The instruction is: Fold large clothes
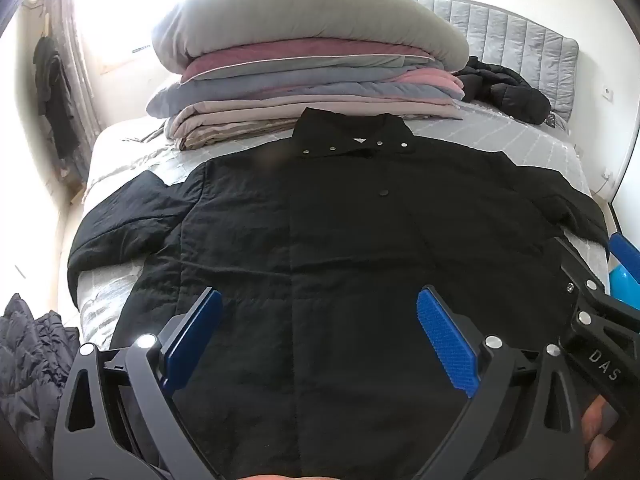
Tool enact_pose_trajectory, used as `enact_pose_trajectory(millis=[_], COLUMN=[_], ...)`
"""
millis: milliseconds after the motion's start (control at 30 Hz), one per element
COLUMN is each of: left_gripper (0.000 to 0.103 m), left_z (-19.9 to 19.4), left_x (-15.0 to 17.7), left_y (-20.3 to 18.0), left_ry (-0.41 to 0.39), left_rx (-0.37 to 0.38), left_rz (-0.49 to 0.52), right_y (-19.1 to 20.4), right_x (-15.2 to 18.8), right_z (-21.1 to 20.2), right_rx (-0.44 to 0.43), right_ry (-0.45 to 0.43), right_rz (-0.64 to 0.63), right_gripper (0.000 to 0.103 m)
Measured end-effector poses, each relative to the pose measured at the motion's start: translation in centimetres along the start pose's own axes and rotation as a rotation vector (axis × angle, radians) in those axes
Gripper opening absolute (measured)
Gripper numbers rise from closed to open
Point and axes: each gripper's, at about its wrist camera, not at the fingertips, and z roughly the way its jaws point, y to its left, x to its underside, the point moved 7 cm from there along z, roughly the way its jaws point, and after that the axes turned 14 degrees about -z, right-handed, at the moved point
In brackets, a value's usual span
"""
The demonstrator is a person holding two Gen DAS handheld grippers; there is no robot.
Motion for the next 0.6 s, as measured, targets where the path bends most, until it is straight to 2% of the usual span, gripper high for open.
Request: enact_pose_trajectory(millis=[600], left_gripper=[0.094], left_z=[0.13], left_x=[-0.22], left_y=[0.10], left_ry=[0.003], left_rx=[-0.003], left_rz=[-0.002], right_y=[0.35], right_x=[0.26], right_z=[0.30], right_rx=[-0.006], right_ry=[0.008], right_rz=[0.002], right_gripper=[0.097])
